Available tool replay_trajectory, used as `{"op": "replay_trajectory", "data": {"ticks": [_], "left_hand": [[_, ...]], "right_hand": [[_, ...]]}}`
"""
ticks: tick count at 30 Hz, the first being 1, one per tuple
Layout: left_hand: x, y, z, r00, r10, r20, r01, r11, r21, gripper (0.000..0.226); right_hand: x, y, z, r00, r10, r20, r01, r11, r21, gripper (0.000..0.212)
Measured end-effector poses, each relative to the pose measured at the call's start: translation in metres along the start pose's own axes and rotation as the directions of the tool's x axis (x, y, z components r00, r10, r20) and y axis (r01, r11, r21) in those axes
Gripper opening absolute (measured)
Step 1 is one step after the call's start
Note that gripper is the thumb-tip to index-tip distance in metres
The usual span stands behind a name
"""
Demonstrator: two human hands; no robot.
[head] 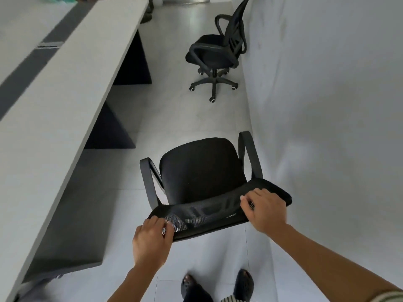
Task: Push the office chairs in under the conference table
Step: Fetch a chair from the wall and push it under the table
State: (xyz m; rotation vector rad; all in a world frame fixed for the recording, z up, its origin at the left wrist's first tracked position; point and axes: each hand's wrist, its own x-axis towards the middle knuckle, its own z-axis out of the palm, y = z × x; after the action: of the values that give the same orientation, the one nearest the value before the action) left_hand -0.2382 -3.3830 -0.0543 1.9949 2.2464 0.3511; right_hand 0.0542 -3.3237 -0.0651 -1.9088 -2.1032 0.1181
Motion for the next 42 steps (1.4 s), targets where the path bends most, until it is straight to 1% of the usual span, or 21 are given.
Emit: {"op": "replay_trajectory", "data": {"ticks": [3,8,11,14,17,18,19,20,21,22,23,25,28,30,35,40,42], "left_hand": [[0.008,-0.005,0.001,0.995,-0.096,-0.007,0.096,0.995,-0.006,0.032],[0.031,-0.025,-0.005,0.97,-0.234,-0.061,0.234,0.972,-0.002,0.034],[0.042,-0.047,-0.011,0.951,-0.299,-0.073,0.3,0.954,0.004,0.034],[0.053,-0.065,-0.014,0.922,-0.382,-0.064,0.384,0.923,0.015,0.032],[0.063,-0.072,-0.015,0.896,-0.441,-0.059,0.443,0.896,0.025,0.029],[0.067,-0.072,-0.014,0.886,-0.46,-0.053,0.462,0.887,0.027,0.029],[0.071,-0.071,-0.013,0.877,-0.479,-0.048,0.48,0.877,0.027,0.028],[0.075,-0.07,-0.012,0.868,-0.495,-0.047,0.496,0.868,0.023,0.028],[0.079,-0.07,-0.012,0.86,-0.508,-0.048,0.509,0.861,0.018,0.027],[0.082,-0.07,-0.011,0.854,-0.518,-0.054,0.519,0.855,0.011,0.027],[0.085,-0.07,-0.011,0.847,-0.528,-0.064,0.53,0.848,0.004,0.027],[0.092,-0.071,-0.009,0.826,-0.556,-0.09,0.558,0.83,-0.005,0.027],[0.108,-0.068,-0.005,0.776,-0.619,-0.116,0.623,0.782,-0.011,0.028],[0.123,-0.066,-0.002,0.732,-0.667,-0.136,0.672,0.74,-0.016,0.03],[0.162,-0.059,-0.001,0.573,-0.803,-0.163,0.802,0.591,-0.091,0.032],[0.194,-0.066,-0.003,0.458,-0.873,-0.17,0.871,0.479,-0.112,0.037],[0.205,-0.071,-0.005,0.419,-0.891,-0.172,0.891,0.44,-0.111,0.037]], "right_hand": [[0.043,-0.009,0.01,0.995,-0.097,-0.015,0.097,0.995,0.027,0.041],[0.111,-0.043,0.035,0.964,-0.259,-0.058,0.263,0.963,0.059,0.036],[0.144,-0.073,0.05,0.938,-0.345,-0.038,0.347,0.934,0.088,0.037],[0.175,-0.1,0.059,0.91,-0.413,0.031,0.407,0.907,0.111,0.035],[0.21,-0.12,0.061,0.899,-0.401,0.179,0.369,0.911,0.185,0.024],[0.223,-0.124,0.062,0.891,-0.391,0.228,0.345,0.913,0.218,0.024],[0.235,-0.127,0.063,0.887,-0.39,0.248,0.34,0.914,0.223,0.026],[0.247,-0.13,0.065,0.884,-0.405,0.233,0.365,0.91,0.196,0.029],[0.257,-0.133,0.069,0.875,-0.451,0.177,0.429,0.891,0.148,0.034],[0.265,-0.136,0.074,0.85,-0.51,0.133,0.501,0.86,0.098,0.04],[0.272,-0.14,0.079,0.818,-0.563,0.118,0.559,0.826,0.07,0.044],[0.287,-0.148,0.088,0.775,-0.619,0.128,0.615,0.785,0.071,0.045],[0.319,-0.164,0.1,0.75,-0.649,0.125,0.644,0.76,0.079,0.04],[0.346,-0.181,0.108,0.72,-0.684,0.12,0.676,0.73,0.104,0.038],[0.407,-0.227,0.127,0.626,-0.769,0.129,0.744,0.638,0.197,0.04],[0.448,-0.273,0.144,0.543,-0.828,0.142,0.789,0.561,0.253,0.044],[0.461,-0.292,0.149,0.511,-0.841,0.175,0.803,0.54,0.252,0.041]]}}
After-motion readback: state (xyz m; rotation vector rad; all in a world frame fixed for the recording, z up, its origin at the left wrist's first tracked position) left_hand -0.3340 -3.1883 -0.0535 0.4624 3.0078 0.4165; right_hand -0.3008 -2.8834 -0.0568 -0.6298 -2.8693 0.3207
